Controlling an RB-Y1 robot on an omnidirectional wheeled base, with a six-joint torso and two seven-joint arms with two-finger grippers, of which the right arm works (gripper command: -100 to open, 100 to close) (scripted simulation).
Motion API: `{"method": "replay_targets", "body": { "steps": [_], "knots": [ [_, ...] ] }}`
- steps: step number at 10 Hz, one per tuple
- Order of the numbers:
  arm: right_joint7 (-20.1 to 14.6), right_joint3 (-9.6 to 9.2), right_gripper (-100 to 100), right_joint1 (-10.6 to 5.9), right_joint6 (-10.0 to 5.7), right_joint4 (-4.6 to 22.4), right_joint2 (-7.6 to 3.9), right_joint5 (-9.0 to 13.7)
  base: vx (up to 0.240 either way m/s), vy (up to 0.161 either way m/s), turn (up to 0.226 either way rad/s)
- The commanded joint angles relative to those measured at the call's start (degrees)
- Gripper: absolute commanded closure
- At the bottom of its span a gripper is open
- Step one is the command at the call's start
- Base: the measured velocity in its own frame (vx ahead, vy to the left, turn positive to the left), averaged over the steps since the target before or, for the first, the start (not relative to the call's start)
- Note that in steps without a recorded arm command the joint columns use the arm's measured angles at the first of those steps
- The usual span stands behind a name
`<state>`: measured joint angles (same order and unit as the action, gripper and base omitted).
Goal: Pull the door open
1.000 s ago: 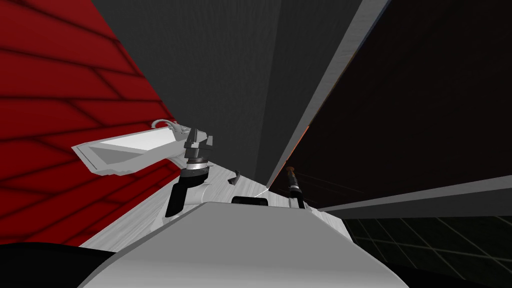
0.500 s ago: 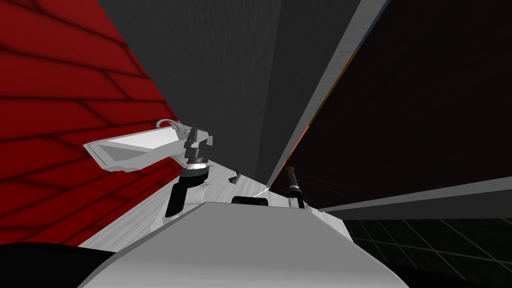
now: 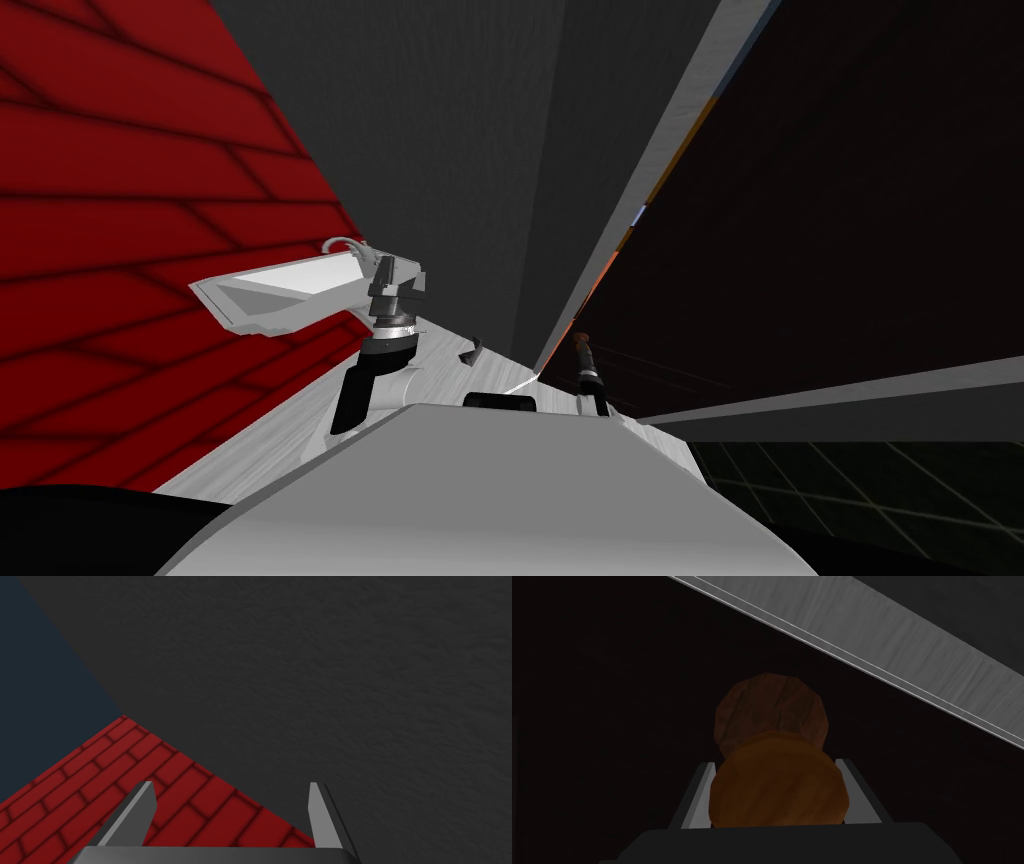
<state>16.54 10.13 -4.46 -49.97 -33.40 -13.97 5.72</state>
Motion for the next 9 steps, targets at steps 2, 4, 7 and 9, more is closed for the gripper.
{"method": "replay_targets", "body": {
  "steps": [2, 4, 7, 9],
  "knots": [
    [-3.05, -0.7, 100, 0.15, 0.2, -0.66, 0.26, 0.67, -0.034, -0.012, 0.036],
    [-6.73, -1.48, 100, 0.0, 0.19, -0.51, 0.06, 2.0, -0.038, -0.011, 0.042],
    [-10.18, -1.87, 100, -0.07, 0.19, -0.44, -0.04, 2.66, -0.031, -0.005, 0.029],
    [-12.55, -2.27, 100, -0.15, 0.19, -0.36, -0.14, 3.34, -0.035, -0.012, 0.039]
  ]
}}
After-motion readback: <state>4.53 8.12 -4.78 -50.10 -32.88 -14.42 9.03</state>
